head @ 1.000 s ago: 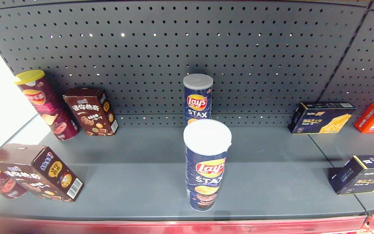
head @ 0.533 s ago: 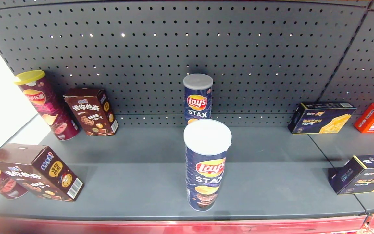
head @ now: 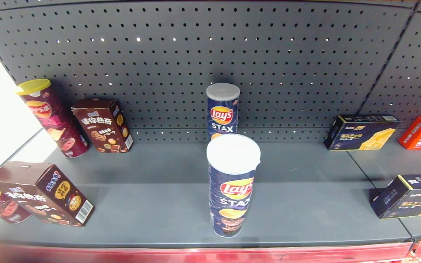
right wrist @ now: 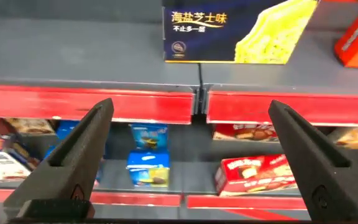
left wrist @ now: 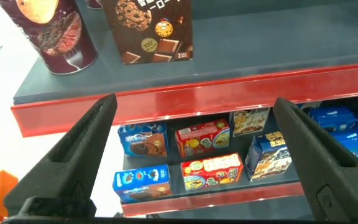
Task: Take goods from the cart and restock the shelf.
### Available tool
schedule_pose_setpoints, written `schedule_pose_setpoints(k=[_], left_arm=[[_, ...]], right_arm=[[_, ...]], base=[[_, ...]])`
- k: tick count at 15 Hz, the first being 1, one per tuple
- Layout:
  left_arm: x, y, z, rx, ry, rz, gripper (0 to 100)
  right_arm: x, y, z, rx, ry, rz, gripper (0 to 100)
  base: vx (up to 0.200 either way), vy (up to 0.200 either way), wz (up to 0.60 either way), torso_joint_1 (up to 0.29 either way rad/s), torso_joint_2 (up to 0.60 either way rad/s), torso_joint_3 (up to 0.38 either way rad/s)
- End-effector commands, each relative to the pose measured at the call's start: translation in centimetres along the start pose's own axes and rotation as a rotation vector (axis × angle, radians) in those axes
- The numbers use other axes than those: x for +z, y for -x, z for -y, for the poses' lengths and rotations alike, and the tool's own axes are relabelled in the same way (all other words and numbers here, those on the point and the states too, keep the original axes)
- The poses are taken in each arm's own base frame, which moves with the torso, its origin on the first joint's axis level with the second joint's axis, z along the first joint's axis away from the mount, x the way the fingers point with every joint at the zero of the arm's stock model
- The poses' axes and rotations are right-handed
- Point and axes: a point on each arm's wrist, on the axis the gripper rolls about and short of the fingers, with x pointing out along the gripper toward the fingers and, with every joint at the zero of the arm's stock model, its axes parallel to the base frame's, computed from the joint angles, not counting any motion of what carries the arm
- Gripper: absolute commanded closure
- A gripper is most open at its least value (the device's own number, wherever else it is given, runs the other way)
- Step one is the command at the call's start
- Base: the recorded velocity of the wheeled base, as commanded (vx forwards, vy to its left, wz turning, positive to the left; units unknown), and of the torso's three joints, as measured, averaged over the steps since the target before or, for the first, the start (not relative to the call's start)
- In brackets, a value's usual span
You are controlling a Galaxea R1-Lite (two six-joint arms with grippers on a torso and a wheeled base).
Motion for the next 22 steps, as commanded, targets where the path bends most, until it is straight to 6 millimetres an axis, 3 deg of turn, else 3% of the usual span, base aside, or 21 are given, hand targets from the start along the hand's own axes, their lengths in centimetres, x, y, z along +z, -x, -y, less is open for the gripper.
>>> schedule_pose_setpoints(k=[1, 5, 10, 13, 22], left_arm=[[0.0, 0.0, 0.0, -0.002, 0.0, 0.0, 0], [0.0, 0.0, 0.0, -0.002, 0.0, 0.0, 0], [0.0, -0.01, 0.0, -0.002, 0.0, -0.002, 0], [0.0, 0.0, 0.0, -0.002, 0.0, 0.0, 0], [0.01, -0.01, 0.12, -0.055, -0.003, 0.002, 0]], right_arm=[[0.07, -0.05, -0.15, 0.149, 0.045, 0.012, 0], [0.05, -0.03, -0.28, 0.212, 0.012, 0.01, 0], [0.06, -0.24, -0.39, -0.126, -0.01, -0.045, 0], [-0.1, 0.54, -0.59, -0.032, -0.013, 0.059, 0], [-0.74, 0.63, -0.7, -0.011, -0.043, 0.014, 0]], base=[[0.0, 0.0, 0.0, 0.0, 0.0, 0.0], [0.0, 0.0, 0.0, 0.0, 0.0, 0.0], [0.0, 0.0, 0.0, 0.0, 0.0, 0.0], [0.0, 0.0, 0.0, 0.0, 0.0, 0.0], [0.0, 0.0, 0.0, 0.0, 0.0, 0.0]])
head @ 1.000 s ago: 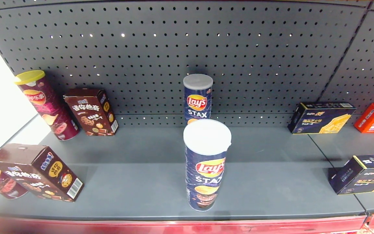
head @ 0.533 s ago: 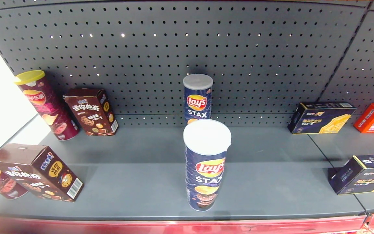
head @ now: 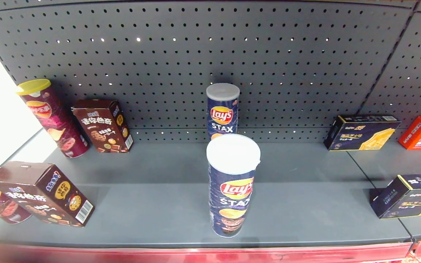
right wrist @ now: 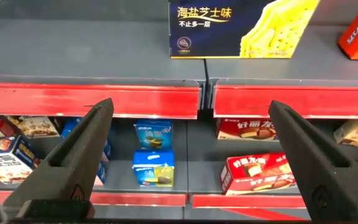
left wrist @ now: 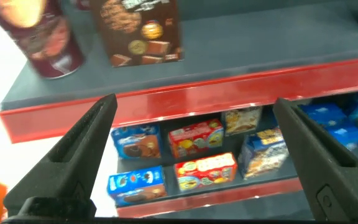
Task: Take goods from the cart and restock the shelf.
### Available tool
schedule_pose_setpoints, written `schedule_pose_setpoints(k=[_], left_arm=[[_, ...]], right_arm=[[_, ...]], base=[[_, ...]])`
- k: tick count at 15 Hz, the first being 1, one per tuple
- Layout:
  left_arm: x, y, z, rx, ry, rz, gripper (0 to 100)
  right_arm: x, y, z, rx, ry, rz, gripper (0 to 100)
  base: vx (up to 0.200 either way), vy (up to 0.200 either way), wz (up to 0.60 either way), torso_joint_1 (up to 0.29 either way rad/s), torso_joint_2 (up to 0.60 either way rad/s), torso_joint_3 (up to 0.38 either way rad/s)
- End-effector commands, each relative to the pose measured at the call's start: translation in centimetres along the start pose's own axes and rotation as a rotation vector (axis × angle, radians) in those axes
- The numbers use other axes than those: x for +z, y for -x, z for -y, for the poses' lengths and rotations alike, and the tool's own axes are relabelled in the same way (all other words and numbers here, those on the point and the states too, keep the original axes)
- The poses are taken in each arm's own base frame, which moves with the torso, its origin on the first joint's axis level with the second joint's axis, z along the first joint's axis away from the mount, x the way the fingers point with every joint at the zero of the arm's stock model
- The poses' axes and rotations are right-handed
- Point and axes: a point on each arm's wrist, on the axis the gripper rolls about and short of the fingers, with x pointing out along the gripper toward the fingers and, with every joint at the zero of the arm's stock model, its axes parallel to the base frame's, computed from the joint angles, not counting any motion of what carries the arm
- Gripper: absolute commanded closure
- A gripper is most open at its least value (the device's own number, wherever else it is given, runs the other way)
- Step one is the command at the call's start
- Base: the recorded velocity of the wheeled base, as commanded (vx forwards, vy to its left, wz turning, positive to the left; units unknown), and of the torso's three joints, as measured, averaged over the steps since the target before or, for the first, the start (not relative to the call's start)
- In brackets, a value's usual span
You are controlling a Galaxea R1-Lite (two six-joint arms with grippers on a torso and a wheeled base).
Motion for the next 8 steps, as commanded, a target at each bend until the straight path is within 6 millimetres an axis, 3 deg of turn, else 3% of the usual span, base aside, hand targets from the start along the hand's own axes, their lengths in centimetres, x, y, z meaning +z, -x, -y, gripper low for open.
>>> schedule_pose_setpoints(k=[1, 4, 8], left_arm=[[-0.01, -0.01, 0.01, -0.004, 0.003, -0.002, 0], [-0.01, 0.01, -0.26, 0.12, 0.003, -0.007, 0], [-0.01, 0.01, -0.22, 0.099, 0.021, -0.005, 0]], right_arm=[[0.0, 0.01, 0.0, 0.001, 0.0, 0.002, 0], [0.02, 0.01, 0.0, -0.001, 0.0, 0.003, 0], [0.02, 0.01, 0.0, -0.001, 0.0, 0.003, 0]], base=[[0.0, 0.0, 0.0, 0.0, 0.0, 0.0], [0.0, 0.0, 0.0, 0.0, 0.0, 0.0], [0.0, 0.0, 0.0, 0.0, 0.0, 0.0]])
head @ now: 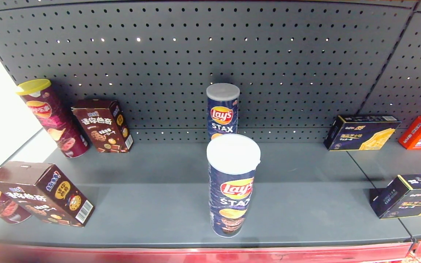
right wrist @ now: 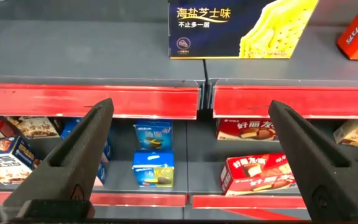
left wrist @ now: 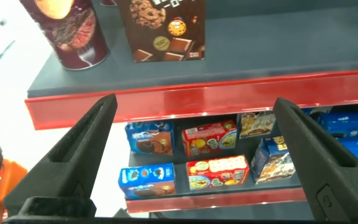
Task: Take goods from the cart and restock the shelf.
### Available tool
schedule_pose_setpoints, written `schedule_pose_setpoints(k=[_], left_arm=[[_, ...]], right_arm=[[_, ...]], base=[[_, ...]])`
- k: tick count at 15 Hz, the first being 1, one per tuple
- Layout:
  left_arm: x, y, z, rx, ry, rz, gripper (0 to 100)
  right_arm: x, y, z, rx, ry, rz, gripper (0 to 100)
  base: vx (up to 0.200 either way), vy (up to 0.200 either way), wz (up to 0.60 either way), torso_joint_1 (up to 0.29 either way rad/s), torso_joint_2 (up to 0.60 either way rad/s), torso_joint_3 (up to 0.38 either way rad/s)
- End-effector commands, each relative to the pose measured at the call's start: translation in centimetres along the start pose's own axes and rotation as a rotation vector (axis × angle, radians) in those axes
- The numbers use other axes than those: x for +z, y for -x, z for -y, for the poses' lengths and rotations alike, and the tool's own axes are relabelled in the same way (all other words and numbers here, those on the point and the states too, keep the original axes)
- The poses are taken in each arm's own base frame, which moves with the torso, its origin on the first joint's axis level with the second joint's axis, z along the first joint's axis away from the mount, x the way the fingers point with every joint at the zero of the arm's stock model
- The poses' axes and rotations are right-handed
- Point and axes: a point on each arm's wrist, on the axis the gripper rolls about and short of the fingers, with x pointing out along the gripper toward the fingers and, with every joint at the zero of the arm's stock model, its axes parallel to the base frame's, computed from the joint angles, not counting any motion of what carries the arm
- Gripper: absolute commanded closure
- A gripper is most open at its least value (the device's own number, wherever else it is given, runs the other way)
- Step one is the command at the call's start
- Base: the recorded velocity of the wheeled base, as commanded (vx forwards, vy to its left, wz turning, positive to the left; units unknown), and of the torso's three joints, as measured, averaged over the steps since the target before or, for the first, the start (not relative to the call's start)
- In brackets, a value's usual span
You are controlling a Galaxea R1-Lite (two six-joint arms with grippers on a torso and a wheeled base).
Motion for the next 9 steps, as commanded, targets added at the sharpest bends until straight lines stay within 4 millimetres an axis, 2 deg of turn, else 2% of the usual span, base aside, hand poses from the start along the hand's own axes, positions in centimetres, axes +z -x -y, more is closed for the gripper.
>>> schedule_pose_setpoints(k=[1, 9], left_arm=[[0.0, 0.0, 0.0, -0.002, 0.005, 0.0, 0], [0.0, 0.0, 0.09, -0.04, 0.008, 0.002, 0]], right_arm=[[0.0, -0.01, 0.0, 0.0, 0.001, -0.001, 0], [0.02, -0.02, 0.0, 0.0, 0.0, -0.001, 0]], base=[[0.0, 0.0, 0.0, 0.0, 0.0, 0.0], [0.0, 0.0, 0.0, 0.0, 0.0, 0.0]])
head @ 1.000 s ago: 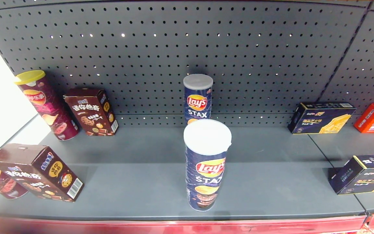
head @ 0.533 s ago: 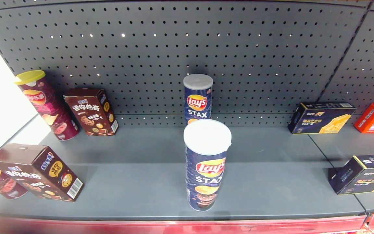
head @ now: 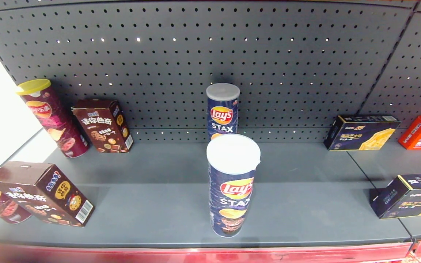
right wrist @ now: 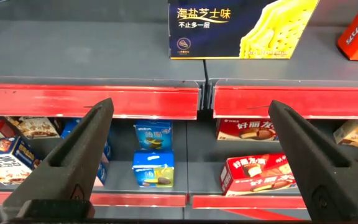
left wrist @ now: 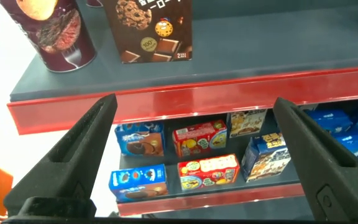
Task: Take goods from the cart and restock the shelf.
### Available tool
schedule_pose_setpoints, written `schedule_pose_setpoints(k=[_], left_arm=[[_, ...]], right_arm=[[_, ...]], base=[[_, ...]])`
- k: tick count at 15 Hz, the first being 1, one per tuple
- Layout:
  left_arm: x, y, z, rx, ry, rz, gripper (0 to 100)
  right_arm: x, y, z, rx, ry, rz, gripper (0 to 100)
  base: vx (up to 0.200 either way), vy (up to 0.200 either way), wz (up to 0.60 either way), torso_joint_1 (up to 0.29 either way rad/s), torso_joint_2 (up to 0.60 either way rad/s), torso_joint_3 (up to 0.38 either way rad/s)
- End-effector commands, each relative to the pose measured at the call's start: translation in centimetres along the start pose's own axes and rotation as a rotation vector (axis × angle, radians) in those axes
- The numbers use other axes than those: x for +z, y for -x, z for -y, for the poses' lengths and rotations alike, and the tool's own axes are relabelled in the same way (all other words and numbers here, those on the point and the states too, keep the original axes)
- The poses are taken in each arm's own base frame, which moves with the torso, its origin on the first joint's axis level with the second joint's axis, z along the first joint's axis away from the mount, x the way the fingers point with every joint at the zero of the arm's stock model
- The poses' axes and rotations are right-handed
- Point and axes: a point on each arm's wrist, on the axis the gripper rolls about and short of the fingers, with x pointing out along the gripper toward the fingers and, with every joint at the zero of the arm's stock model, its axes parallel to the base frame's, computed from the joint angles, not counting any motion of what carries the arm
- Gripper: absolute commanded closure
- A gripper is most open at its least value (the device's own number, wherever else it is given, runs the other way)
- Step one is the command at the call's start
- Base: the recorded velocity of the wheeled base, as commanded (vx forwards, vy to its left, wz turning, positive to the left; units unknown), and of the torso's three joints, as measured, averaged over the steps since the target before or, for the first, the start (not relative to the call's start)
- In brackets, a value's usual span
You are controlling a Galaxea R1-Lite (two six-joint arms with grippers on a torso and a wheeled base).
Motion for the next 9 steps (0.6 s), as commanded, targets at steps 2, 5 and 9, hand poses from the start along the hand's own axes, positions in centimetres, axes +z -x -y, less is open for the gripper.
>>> schedule_pose_setpoints(k=[2, 5, 9], left_arm=[[0.0, 0.0, 0.0, 0.001, 0.001, 0.0, 0], [0.0, 0.0, 0.0, 0.001, -0.002, 0.0, 0], [0.0, 0.0, 0.0, 0.001, 0.001, 0.0, 0]], right_arm=[[0.01, -0.02, 0.0, 0.0, 0.002, -0.002, 0], [0.01, -0.02, 0.0, 0.0, 0.002, -0.002, 0], [-0.01, -0.02, 0.0, 0.0, 0.0, -0.004, 0]], base=[[0.0, 0.0, 0.0, 0.0, 0.0, 0.0], [0.0, 0.0, 0.0, 0.0, 0.0, 0.0], [0.0, 0.0, 0.0, 0.0, 0.0, 0.0]])
